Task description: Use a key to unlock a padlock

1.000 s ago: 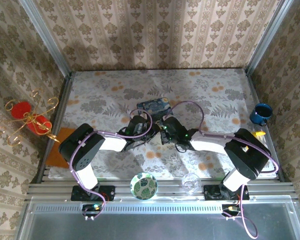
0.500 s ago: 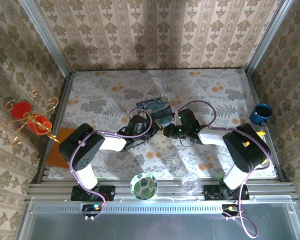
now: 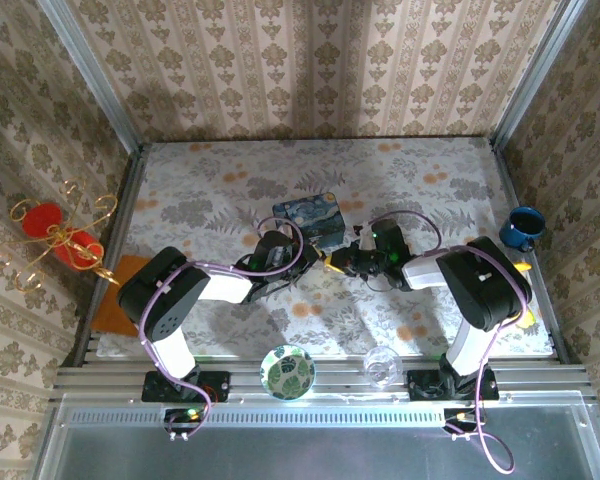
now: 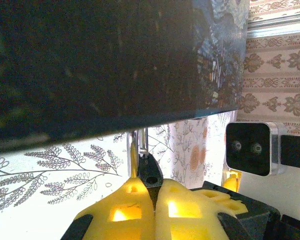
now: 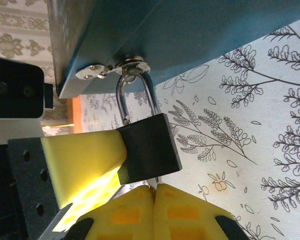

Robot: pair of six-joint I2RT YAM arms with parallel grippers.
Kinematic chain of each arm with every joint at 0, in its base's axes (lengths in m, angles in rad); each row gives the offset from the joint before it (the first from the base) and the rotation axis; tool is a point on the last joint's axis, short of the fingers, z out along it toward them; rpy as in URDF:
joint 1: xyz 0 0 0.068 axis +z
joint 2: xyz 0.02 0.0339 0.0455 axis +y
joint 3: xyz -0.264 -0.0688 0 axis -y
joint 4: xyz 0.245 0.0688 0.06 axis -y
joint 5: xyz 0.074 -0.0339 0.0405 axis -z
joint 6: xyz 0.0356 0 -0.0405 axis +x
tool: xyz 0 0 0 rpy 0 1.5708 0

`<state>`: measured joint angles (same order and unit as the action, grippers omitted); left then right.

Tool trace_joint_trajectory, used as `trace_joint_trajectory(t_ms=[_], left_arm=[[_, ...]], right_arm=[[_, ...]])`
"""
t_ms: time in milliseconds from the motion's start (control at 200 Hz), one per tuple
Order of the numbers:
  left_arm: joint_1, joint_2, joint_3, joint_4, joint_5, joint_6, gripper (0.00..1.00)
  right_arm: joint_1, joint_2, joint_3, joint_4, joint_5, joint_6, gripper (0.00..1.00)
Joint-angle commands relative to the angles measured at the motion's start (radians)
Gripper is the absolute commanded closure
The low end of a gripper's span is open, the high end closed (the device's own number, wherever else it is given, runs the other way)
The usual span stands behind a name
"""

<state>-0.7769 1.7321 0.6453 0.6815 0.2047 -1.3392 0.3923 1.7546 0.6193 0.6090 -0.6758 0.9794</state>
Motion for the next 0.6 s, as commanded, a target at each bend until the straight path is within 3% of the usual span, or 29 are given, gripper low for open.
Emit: trace_joint_trajectory(t_ms=[0, 170, 595], left_arm=[[-0.014, -0.021, -0.029, -0.003, 0.083, -0.001, 1.00], [-0.013, -0.023, -0.033, -0.011, 0.075, -0.002, 1.00], [-0.011, -0.023, -0.030, -0.015, 0.071, 0.000, 1.00]], right_arm=[[-0.038, 0.028, 0.000, 0.120, 0.081, 0.077, 1.00], [-0.038, 0.012, -0.009, 0.097, 0.086, 0.061, 0.97], [-0.038, -0.097, -0.039, -0.013, 0.119, -0.010, 0.73]])
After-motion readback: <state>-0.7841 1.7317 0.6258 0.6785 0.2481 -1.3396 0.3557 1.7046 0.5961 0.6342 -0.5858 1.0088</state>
